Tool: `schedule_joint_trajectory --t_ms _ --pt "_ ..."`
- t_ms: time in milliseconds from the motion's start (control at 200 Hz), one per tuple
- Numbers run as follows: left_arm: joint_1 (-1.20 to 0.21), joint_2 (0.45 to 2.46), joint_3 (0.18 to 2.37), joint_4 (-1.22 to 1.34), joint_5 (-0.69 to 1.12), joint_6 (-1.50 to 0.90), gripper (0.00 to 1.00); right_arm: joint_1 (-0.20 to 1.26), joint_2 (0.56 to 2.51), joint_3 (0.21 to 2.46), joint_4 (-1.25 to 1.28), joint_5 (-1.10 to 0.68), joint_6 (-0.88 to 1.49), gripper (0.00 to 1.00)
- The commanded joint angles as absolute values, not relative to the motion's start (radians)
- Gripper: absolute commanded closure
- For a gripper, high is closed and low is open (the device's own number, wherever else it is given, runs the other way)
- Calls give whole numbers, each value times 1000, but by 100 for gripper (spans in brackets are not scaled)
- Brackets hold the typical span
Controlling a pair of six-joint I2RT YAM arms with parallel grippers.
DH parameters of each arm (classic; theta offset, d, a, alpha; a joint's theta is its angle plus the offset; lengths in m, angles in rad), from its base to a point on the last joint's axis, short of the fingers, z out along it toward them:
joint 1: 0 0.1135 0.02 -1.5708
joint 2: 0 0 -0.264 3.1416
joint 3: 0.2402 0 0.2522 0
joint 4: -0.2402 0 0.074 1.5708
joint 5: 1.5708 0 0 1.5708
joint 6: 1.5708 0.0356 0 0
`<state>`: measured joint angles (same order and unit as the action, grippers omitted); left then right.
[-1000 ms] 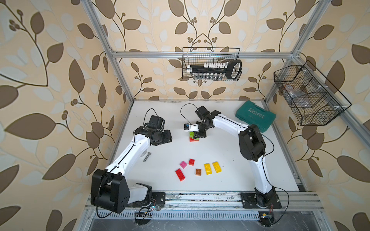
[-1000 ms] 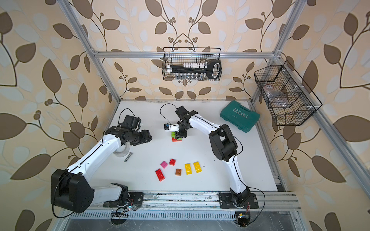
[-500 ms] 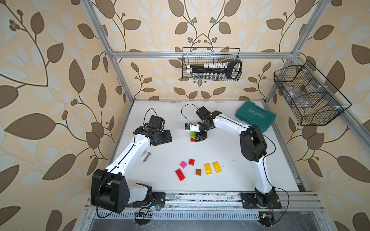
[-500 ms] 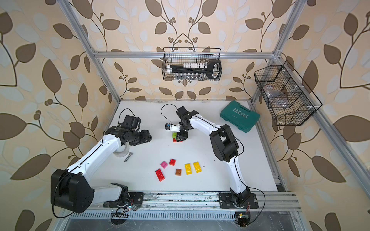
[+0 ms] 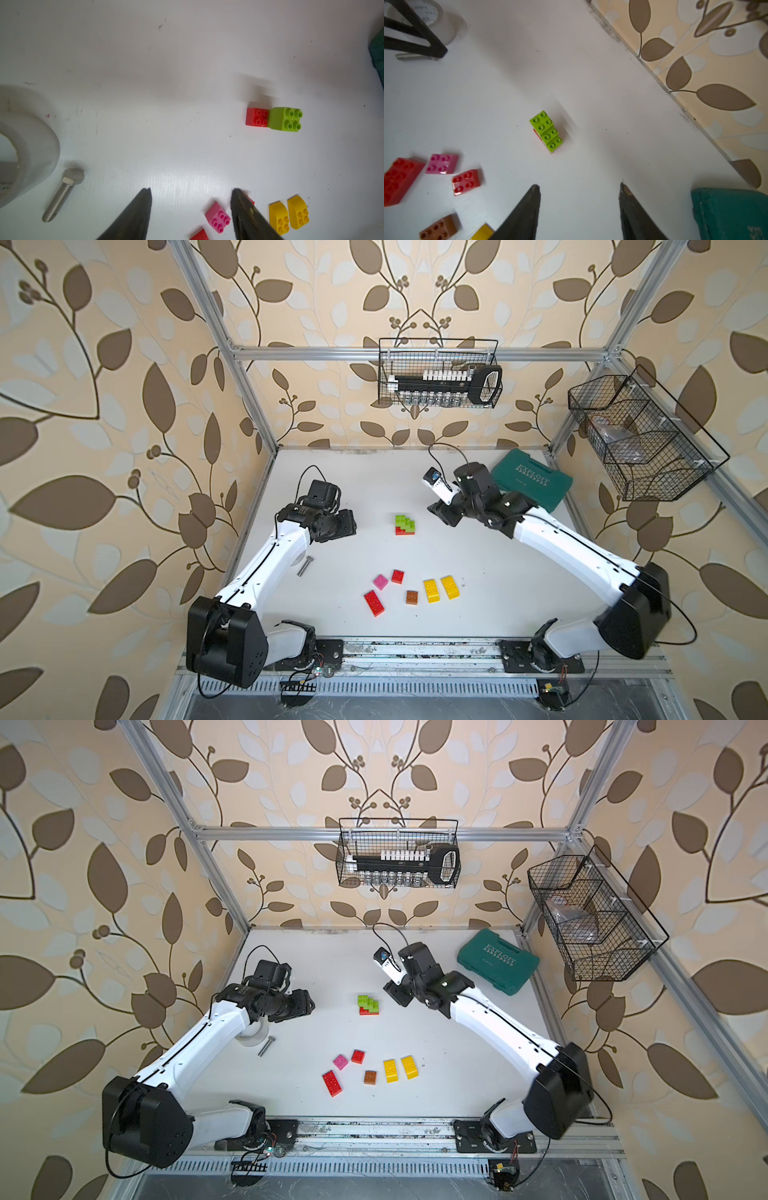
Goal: Assemble the letter s with lego
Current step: Assemble the lego brick with the lego brick, then pick up the lego brick from the center of the board.
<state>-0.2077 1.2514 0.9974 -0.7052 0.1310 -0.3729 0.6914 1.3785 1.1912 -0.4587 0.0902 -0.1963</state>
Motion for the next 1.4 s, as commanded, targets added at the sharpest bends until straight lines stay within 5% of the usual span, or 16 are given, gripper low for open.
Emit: schedule_joint_trajectory --t_ms 0,295,890,1395 --pt "-196 1214 987 -693 156 -371 36 845 1291 990 -420 356 135 44" --pt "-197 1209 983 -696 158 -369 37 1102 1131 687 -547 623 544 41" --pt "-199 1225 980 -696 152 -373 36 1175 1243 578 -508 433 692 35" --pt "-198 1232 983 -698 150 -374 37 1180 1361 559 -426 421 677 40"
